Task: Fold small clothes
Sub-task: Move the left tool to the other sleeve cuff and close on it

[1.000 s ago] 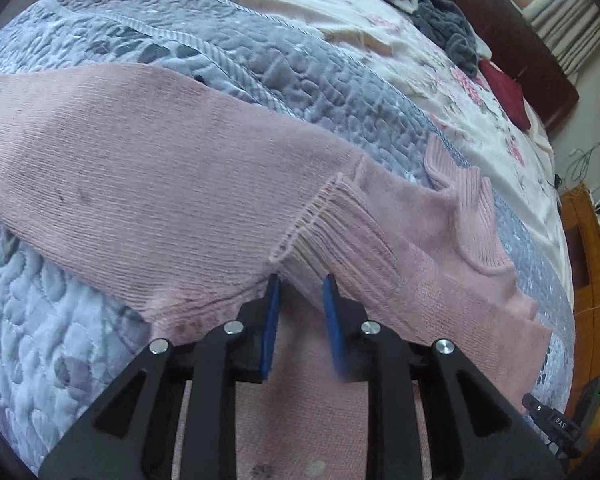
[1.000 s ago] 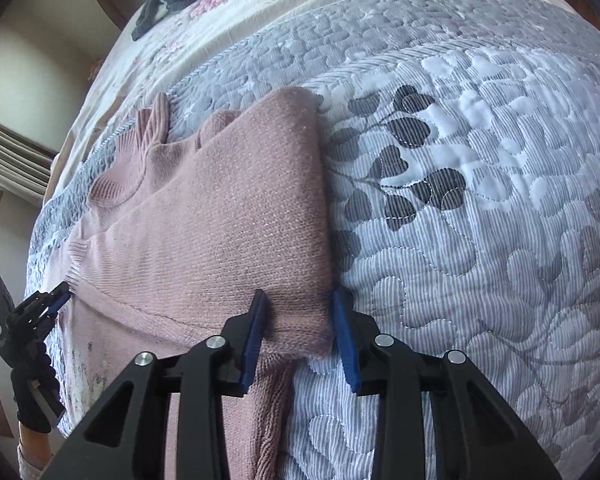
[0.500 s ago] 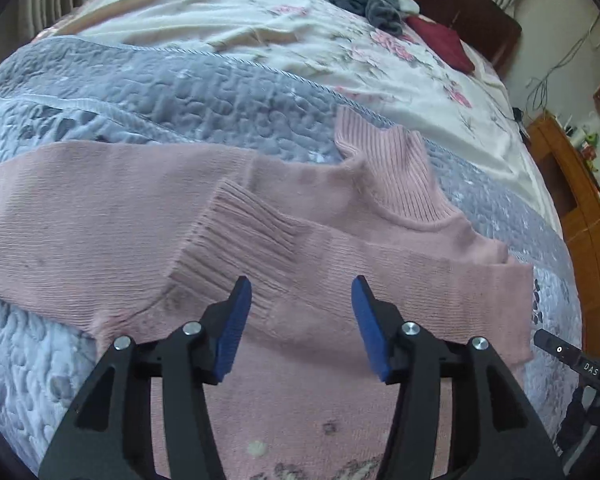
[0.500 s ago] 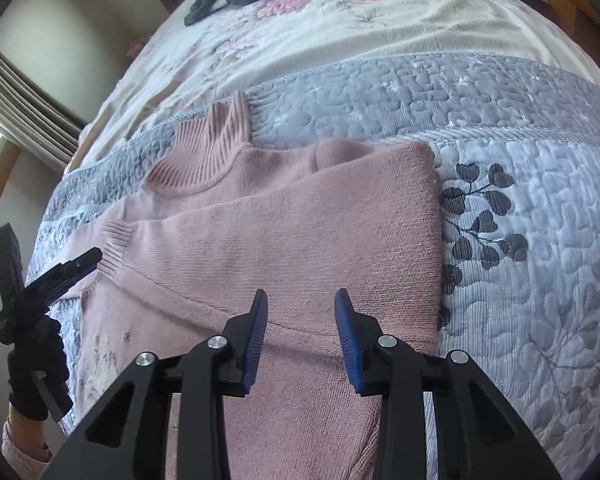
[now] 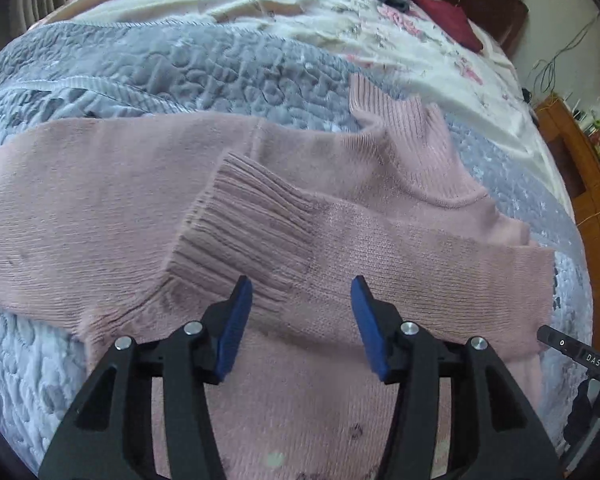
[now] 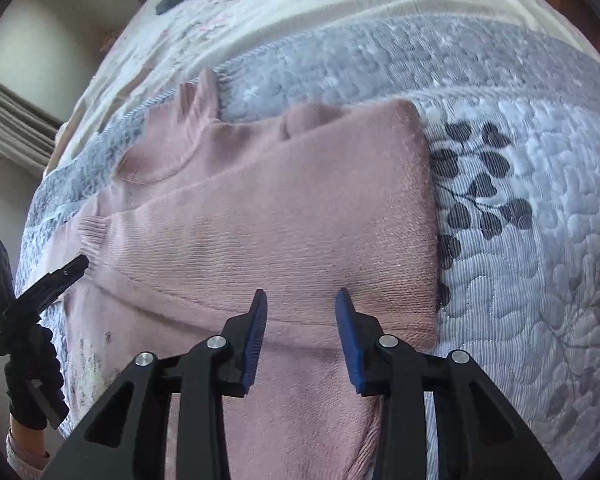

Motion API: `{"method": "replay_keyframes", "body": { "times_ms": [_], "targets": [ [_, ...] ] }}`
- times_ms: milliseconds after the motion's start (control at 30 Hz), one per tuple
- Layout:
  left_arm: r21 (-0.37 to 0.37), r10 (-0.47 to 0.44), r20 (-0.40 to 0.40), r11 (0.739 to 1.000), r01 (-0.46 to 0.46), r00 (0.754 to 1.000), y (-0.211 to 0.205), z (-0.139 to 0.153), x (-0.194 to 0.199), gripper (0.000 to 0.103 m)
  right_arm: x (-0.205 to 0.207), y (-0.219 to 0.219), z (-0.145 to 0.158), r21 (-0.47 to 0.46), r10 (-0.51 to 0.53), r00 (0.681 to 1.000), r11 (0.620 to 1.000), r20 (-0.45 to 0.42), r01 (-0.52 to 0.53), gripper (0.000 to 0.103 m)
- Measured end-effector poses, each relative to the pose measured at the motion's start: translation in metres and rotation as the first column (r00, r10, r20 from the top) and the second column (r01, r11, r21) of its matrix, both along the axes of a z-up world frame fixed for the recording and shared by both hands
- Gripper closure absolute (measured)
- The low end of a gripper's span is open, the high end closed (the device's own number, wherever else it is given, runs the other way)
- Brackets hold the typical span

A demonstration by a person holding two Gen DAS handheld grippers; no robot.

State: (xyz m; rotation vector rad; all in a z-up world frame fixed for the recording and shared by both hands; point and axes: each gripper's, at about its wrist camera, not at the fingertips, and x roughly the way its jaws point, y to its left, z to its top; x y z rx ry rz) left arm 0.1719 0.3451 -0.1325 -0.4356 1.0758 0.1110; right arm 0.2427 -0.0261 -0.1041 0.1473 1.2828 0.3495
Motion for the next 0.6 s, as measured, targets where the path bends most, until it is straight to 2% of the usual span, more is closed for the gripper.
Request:
{"method": "replay_keyframes", "body": {
  "times_ms": [67, 133, 233, 333, 433, 600],
  "targets": [
    [0.023, 0.024, 0.038, 0.999, -0.025, 0.999, 0.021, 0.017, -0.022, 0.045, -0.012, 0.014, 0.014, 0.014, 0.051, 0.998, 0.999, 0.023, -0.051, 0.057],
    [0.041, 0.067, 0.053, 0.997, -0.07, 0.996, 0.051, 0.029, -0.048, 0.043, -0.024, 0.031, 0.022, 0.007, 0.107, 0.994, 0.994, 0.036, -0.107, 0.055],
    [0.069, 0.177, 0.031, 0.981, -0.179, 0.984, 0.106, 0.034, -0.092, 0.041, -0.038, 0.059, 0.019, 0.031, 0.175, 0.985, 0.984, 0.011, -0.175, 0.053],
    [0.082, 0.303, 0.009, 0.95, -0.302, 0.953, 0.167, 0.036, -0.134, 0.041, -0.053, 0.087, 0.01, 0.03, 0.233, 0.973, 0.972, -0.002, -0.233, 0.053],
    [0.095, 0.41, -0.01, 0.908, -0.408, 0.912, 0.223, 0.036, -0.171, 0.041, -0.068, 0.111, -0.003, 0.018, 0.281, 0.959, 0.959, -0.012, -0.281, 0.053],
    [0.058, 0.526, -0.01, 0.849, -0.525, 0.85, 0.288, 0.03, -0.204, 0.041, -0.079, 0.131, -0.021, -0.002, 0.317, 0.948, 0.948, -0.035, -0.318, 0.053]
  ]
}}
